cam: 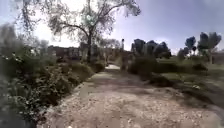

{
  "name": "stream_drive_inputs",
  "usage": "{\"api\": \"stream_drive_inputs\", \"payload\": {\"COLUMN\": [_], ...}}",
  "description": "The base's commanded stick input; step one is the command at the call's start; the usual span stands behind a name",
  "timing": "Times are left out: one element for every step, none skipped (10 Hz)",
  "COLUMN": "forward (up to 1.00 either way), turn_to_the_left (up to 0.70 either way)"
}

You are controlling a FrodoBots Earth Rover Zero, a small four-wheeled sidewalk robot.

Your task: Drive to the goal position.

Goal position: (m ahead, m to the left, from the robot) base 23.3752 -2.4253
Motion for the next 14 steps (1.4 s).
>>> {"api": "stream_drive_inputs", "payload": {"forward": [0.7, 0.7, 0.7, 0.7, 0.7, 0.7, 0.7, 0.7, 0.7, 0.7, 0.7, 0.7, 0.7, 0.7], "turn_to_the_left": [0.0, 0.0, 0.0, 0.0, 0.0, 0.0, 0.0, 0.0, 0.0, 0.0, 0.0, 0.0, 0.0, 0.0]}}
